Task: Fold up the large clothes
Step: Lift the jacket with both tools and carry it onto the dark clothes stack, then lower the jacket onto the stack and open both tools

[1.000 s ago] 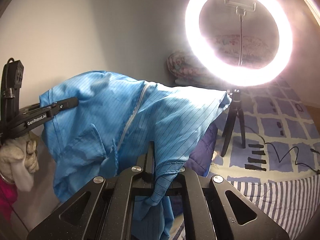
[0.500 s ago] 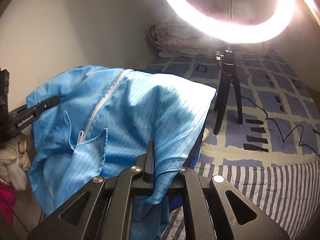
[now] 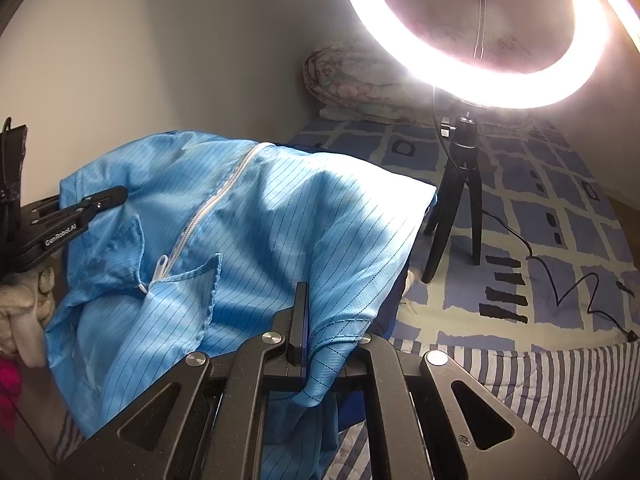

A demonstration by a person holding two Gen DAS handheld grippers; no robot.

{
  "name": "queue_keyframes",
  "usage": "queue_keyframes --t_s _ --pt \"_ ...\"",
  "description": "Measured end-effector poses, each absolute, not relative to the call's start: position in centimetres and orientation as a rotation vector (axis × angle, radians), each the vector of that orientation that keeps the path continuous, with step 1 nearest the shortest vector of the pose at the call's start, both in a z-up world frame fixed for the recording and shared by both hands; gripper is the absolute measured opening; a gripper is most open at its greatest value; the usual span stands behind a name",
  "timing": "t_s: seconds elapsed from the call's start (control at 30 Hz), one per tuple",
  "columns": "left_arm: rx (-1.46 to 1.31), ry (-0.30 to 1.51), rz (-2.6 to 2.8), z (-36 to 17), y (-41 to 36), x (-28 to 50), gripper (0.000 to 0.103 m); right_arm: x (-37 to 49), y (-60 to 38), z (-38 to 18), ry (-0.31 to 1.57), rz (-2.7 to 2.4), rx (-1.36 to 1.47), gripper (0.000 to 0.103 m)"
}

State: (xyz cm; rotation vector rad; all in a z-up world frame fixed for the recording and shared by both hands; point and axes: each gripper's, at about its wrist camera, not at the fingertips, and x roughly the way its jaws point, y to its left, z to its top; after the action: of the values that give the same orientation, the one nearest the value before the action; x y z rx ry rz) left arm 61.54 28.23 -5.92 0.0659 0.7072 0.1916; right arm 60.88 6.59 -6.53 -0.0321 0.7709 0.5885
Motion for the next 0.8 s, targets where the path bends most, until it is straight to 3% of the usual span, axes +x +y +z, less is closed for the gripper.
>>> queue_keyframes --t_s 0.17,0.4,0.53,0.6,0.67,0.8 --pt "0.092 0.71 0.203 -5.9 28.0 61.7 0.009 61.0 6.6 -6.7 0.77 0.589 -0.034 0.004" --pt "0.12 0.712 0.26 -5.7 28.3 61.4 0.029 60.7 6.5 -6.6 0.755 0.572 -0.055 0.006" --pt "0.156 0.699 0.322 -5.4 28.4 60.9 0.06 60.4 6.2 -6.4 0.738 0.547 -0.063 0.017" --pt "0.155 0.694 0.339 -5.2 28.6 60.5 0.062 60.2 6.1 -6.3 0.738 0.53 -0.083 0.028" --pt "0.152 0.691 0.349 -4.9 28.8 60.0 0.062 59.9 5.9 -6.2 0.725 0.504 -0.094 0.047" --pt "0.156 0.683 0.368 -4.2 28.8 58.9 0.062 59.3 4.9 -5.6 0.709 0.475 -0.079 0.049"
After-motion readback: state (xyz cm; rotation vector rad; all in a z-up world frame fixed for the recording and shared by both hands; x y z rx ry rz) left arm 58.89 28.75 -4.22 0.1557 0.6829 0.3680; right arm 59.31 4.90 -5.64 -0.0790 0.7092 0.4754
